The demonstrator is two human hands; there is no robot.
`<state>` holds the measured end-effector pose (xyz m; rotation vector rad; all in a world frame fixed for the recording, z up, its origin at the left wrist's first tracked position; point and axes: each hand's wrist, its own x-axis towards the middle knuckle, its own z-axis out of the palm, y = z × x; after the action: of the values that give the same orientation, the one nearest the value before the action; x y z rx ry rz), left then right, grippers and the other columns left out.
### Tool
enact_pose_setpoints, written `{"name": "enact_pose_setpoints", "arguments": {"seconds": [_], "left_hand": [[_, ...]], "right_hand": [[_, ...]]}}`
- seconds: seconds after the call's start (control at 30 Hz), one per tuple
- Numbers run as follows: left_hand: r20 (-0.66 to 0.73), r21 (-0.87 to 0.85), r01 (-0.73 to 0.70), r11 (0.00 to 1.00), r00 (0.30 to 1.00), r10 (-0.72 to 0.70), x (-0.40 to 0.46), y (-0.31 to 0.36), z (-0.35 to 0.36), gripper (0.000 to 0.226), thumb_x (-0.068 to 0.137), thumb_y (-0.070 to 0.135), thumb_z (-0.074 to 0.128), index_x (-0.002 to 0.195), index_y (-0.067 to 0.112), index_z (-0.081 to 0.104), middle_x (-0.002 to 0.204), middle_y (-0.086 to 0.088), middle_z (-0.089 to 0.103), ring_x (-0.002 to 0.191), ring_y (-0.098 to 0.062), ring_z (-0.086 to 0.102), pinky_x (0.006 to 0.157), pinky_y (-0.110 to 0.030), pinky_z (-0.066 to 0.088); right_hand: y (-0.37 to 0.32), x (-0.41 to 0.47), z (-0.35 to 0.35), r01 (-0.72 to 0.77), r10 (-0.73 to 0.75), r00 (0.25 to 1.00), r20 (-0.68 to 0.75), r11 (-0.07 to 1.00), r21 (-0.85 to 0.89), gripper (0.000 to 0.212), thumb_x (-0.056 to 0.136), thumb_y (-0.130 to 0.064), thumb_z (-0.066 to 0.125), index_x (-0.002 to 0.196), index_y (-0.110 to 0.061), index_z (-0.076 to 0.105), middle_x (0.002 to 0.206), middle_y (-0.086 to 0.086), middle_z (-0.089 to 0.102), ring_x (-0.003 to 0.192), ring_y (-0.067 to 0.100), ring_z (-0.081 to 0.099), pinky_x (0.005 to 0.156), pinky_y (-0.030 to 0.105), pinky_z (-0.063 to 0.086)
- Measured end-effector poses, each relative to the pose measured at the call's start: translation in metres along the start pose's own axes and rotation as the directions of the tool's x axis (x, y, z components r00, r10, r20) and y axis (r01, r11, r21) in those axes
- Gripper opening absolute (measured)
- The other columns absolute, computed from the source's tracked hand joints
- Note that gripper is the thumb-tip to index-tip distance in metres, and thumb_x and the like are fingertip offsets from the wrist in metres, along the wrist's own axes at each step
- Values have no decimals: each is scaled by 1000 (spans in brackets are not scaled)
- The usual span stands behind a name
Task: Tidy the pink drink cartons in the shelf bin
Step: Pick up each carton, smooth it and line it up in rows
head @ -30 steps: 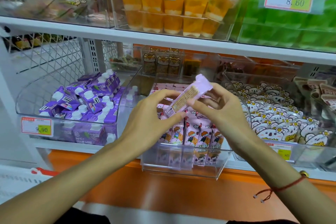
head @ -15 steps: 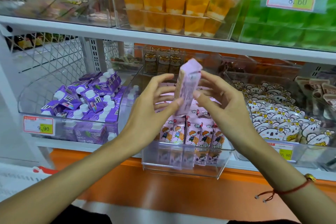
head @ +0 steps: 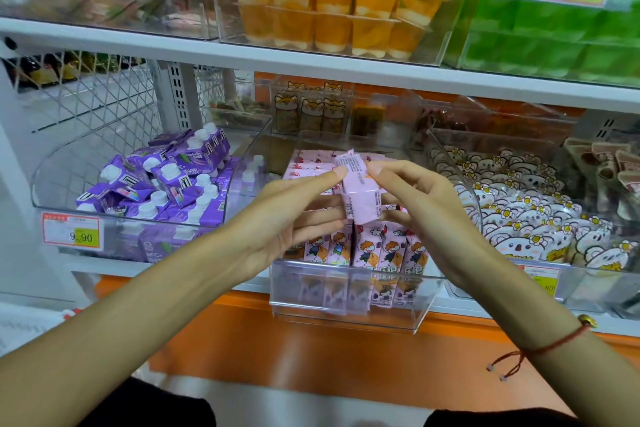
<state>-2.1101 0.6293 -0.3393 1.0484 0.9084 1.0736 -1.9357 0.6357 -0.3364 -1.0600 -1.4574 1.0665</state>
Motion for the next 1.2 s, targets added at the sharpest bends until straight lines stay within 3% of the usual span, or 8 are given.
{"name": "enact_pose_setpoints", "arguments": {"seconds": [0.2, 0.33, 0.47, 0.57, 0.77, 0.97, 1.1, 1.2], "left_hand": [[-7, 161, -369, 915, 927, 375, -3, -1, 1, 37, 92, 18, 59, 125, 33, 50, 104, 1, 74, 98, -13, 70, 86, -29, 56], [-13, 246, -467, 849, 874, 485, -6, 2, 3, 41, 91, 16, 61, 128, 29, 49, 120, 1, 68, 112, -10, 63, 100, -35, 48], [-74, 304, -455, 837, 865, 497, -7, 6, 1, 49, 75, 33, 72, 118, 18, 56, 111, 5, 68, 104, -5, 65, 95, -35, 53], [-93, 319, -472, 822, 847, 523, -5, 4, 0, 24, 84, 26, 69, 104, 20, 57, 92, 8, 67, 90, -1, 67, 86, -28, 55], [-143, 542, -532, 650, 704, 696, 4, 4, -11, 32, 87, 16, 68, 110, 33, 54, 84, 14, 60, 72, 9, 54, 73, -10, 44], [-64, 578, -478, 662, 782, 620, 10, -1, -20, 38, 89, 17, 64, 123, 31, 55, 103, 15, 66, 92, 10, 61, 84, -12, 49], [37, 674, -466, 573, 796, 604, 12, -5, -23, 41, 91, 24, 63, 129, 35, 52, 126, 13, 59, 113, -6, 59, 92, -33, 53], [116, 733, -485, 476, 779, 616, 14, -2, -22, 44, 92, 24, 62, 132, 35, 48, 129, 17, 56, 118, -7, 55, 95, -40, 50]], "right_hand": [[-3, -5, 4, 112, -110, 993, 39, 992, -64, 36, 84, -23, 68, 119, -21, 59, 107, 2, 66, 88, 9, 68, 80, 20, 54], [-3, -8, 7, 286, -287, 958, 15, 943, -171, 30, 86, -17, 68, 113, -25, 59, 107, -7, 62, 96, 3, 60, 80, 15, 50], [-2, -5, 1, 387, -419, 908, -1, 841, -379, 32, 85, -10, 70, 113, -25, 61, 112, -6, 61, 106, 10, 57, 93, 34, 49], [2, -3, -1, 413, -452, 892, 24, 790, -453, 37, 82, -8, 72, 113, -25, 61, 111, -4, 61, 104, 10, 57, 93, 34, 47], [24, 7, 1, 242, -246, 964, 104, 643, -727, 35, 85, -22, 68, 118, -20, 55, 113, -3, 56, 105, 14, 50, 89, 29, 42], [39, 8, 9, 301, -131, 951, 279, 208, -931, 39, 99, -41, 38, 132, -27, 52, 128, -2, 50, 119, 20, 40, 95, 33, 24], [39, 8, 6, 321, -111, 946, 303, 230, -919, 38, 96, -47, 42, 129, -32, 54, 128, -5, 47, 118, 18, 38, 93, 32, 21], [33, 6, -1, 323, -116, 946, 302, 369, -871, 34, 86, -47, 60, 116, -32, 61, 119, -6, 51, 112, 17, 41, 92, 32, 29]]}}
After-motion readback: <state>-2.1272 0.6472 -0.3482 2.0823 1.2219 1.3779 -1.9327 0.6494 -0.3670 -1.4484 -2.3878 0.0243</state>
